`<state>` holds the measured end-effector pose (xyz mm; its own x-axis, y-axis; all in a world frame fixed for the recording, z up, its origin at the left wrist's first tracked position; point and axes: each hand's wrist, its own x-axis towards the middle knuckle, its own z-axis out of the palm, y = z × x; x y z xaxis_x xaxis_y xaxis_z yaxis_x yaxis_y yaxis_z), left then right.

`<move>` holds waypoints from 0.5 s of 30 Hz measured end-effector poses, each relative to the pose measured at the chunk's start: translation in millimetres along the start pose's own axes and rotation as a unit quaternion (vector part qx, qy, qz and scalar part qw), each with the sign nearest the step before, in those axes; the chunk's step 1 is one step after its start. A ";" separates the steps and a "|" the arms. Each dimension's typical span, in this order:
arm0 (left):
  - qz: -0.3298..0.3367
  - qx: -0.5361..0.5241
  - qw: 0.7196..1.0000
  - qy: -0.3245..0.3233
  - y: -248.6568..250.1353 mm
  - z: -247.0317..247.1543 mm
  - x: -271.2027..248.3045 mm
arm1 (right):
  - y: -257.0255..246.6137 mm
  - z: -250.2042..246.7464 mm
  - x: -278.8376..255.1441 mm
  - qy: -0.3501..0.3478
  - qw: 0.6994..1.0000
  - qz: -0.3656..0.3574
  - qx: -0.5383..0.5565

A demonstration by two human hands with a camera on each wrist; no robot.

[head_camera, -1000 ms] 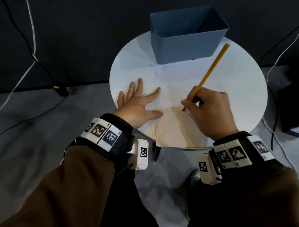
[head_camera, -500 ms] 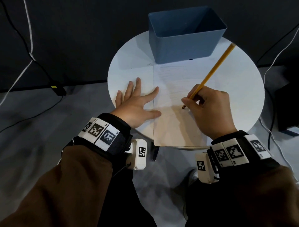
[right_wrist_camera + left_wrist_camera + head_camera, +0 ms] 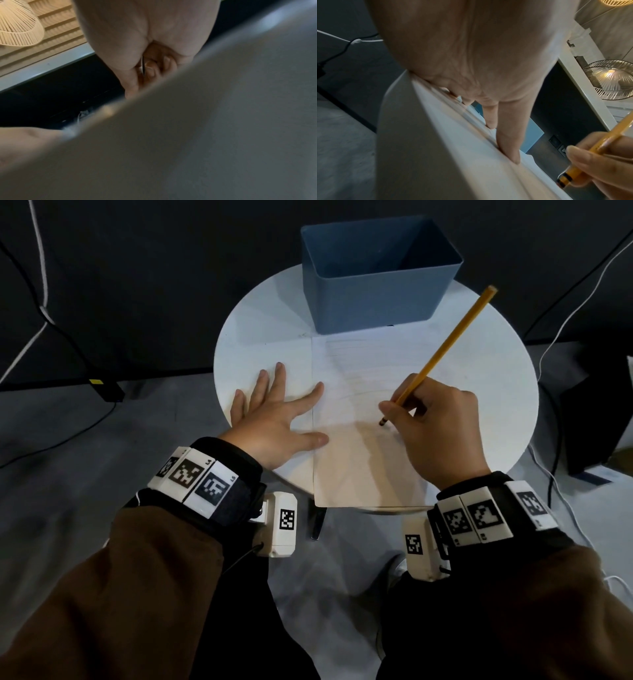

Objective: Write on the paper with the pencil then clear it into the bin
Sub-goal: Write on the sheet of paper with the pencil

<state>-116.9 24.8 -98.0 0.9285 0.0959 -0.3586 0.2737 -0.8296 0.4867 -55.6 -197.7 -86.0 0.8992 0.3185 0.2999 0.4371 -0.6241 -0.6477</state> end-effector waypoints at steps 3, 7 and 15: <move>-0.003 -0.002 1.000 -0.001 1.3 -0.3 -0.9 | -8.7 6.9 -2.2 -0.023 0.999 -0.024 0.005; -0.002 0.002 1.000 -0.001 1.0 -0.6 -0.5 | -2.5 8.5 -1.9 -0.027 0.999 -0.001 -0.025; -0.011 0.013 1.000 -0.005 3.1 -1.0 0.3 | -26.4 15.6 -10.2 -0.048 0.997 -0.043 0.051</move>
<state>-115.6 22.8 -95.8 0.9199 0.1084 -0.3769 0.2868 -0.8413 0.4583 -76.6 -173.3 -82.9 0.8503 0.4382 0.2915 0.5038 -0.5171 -0.6920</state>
